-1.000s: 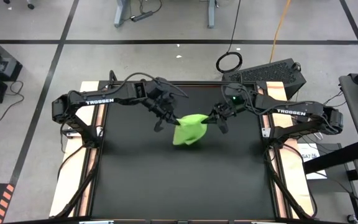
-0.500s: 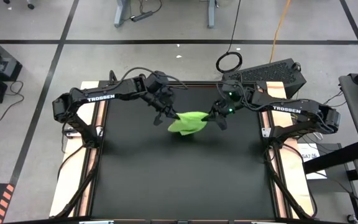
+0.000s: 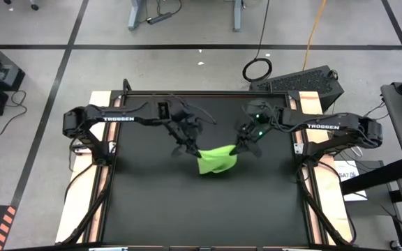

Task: Roll towel into tight, uniform cylinder
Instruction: Roll the green towel

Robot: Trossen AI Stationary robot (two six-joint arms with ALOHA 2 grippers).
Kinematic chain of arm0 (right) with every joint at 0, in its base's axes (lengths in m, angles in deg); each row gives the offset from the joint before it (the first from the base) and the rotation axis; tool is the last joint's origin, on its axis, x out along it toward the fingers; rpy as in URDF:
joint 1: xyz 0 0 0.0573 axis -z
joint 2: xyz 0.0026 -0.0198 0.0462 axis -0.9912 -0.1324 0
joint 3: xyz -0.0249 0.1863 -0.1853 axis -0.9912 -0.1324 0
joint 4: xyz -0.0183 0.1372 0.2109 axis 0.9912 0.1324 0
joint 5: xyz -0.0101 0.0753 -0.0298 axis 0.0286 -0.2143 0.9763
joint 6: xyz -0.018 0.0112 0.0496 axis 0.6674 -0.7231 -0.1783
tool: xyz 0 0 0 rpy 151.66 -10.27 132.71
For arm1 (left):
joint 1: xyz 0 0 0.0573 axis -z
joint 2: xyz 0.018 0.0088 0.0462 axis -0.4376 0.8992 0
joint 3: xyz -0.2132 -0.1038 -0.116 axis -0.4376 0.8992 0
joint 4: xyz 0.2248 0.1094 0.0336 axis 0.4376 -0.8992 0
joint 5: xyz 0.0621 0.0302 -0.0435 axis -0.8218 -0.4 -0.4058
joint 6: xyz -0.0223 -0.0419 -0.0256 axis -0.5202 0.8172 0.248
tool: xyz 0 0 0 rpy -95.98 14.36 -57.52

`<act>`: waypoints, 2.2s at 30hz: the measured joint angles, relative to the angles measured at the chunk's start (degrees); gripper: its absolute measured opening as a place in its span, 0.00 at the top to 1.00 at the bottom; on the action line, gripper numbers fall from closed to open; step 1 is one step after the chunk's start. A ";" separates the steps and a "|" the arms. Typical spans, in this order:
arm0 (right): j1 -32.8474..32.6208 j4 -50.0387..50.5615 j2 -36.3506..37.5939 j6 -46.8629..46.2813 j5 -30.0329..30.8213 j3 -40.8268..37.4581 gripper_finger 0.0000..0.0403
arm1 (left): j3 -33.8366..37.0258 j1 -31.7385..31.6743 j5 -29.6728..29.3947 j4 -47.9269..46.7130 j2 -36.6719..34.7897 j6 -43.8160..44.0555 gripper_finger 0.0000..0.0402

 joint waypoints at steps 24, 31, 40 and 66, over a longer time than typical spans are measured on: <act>-2.41 -0.40 -17.66 9.10 11.82 -2.82 0.96 | 4.00 -1.30 -1.19 4.37 17.74 2.19 0.97; 1.41 -1.88 -23.12 13.08 15.55 -2.80 0.96 | 3.98 -4.61 -5.39 4.73 20.77 1.08 0.97; 5.66 -2.92 -21.07 14.94 21.22 -2.80 0.77 | 3.90 -7.64 -9.04 4.77 20.84 0.99 0.96; -11.01 -12.99 -22.48 15.56 21.09 -2.76 0.54 | 3.92 -8.95 -13.29 4.47 20.88 0.77 0.95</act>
